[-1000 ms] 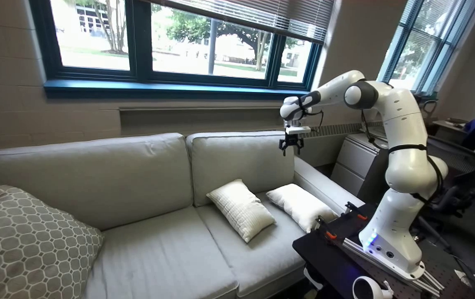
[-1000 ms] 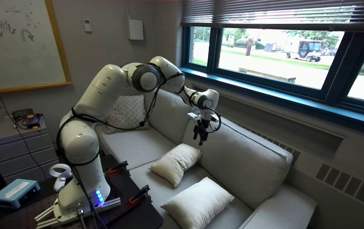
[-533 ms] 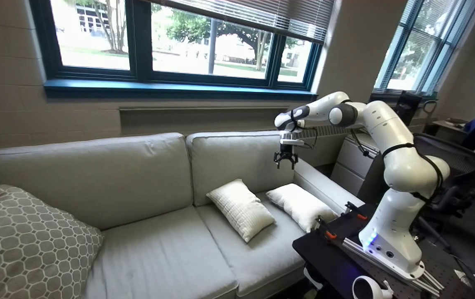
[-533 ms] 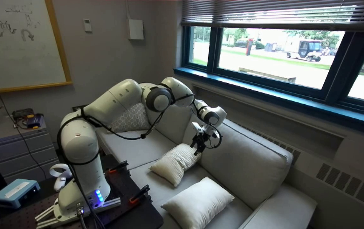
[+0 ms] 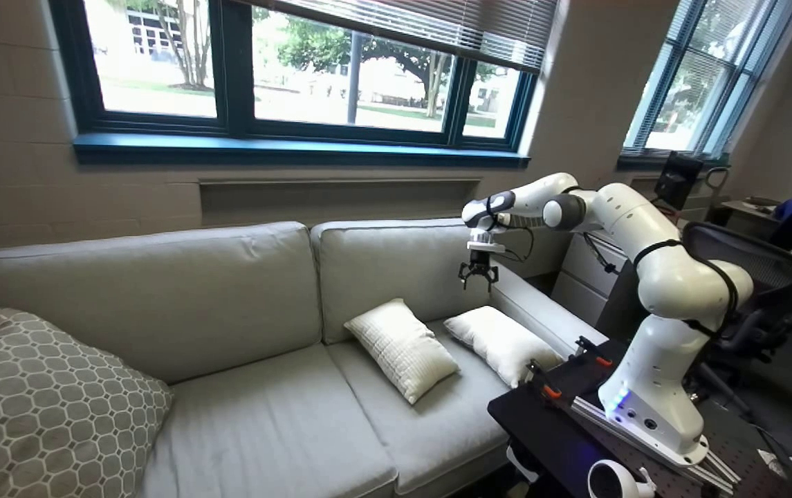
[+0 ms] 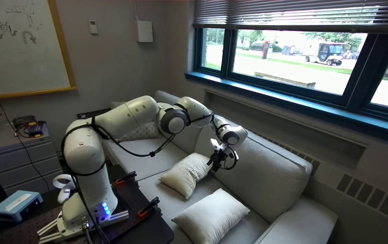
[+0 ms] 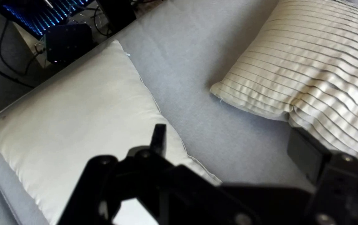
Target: Put the right and left pillow against the arm rest upright one at a time
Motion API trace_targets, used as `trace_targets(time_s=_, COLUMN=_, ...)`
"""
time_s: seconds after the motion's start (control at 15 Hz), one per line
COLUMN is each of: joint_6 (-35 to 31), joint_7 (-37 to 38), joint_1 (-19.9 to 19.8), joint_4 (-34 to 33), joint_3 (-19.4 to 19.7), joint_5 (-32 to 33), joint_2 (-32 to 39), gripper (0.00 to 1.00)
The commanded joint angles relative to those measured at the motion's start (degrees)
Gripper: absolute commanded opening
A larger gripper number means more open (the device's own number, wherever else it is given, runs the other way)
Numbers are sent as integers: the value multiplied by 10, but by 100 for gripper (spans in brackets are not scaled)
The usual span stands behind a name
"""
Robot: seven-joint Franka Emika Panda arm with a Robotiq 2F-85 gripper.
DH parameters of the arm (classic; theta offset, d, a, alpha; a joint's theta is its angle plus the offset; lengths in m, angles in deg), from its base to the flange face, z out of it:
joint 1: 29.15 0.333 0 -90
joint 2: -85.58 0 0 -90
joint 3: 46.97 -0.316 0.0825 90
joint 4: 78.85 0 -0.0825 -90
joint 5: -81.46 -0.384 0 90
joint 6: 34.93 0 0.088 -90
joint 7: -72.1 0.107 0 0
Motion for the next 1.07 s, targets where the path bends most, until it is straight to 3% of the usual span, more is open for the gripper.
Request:
trace_targets(time_s=0.0, joint_6=1, joint_7=1, joint_1=1, joint_4=-2, joint_3=0, joint_5=0, joint_2=0, gripper=100)
trace_targets(time_s=0.53, joint_6=26, joint_7=65, joint_1=32, joint_4=-153, joint_3=-9, joint_5=0, joint_2=114, gripper=100)
trace_targets(time_s=0.93, joint_6=4, joint_7=169, joint_1=60, joint_4=-268, joint_3=38, joint_5=33, joint_2=229, gripper=100)
trace_targets(time_s=1.0, joint_6=-38, joint_7=179, joint_1=63, joint_4=-160, joint_3=35, joint_5=54, joint_2=170, gripper=100)
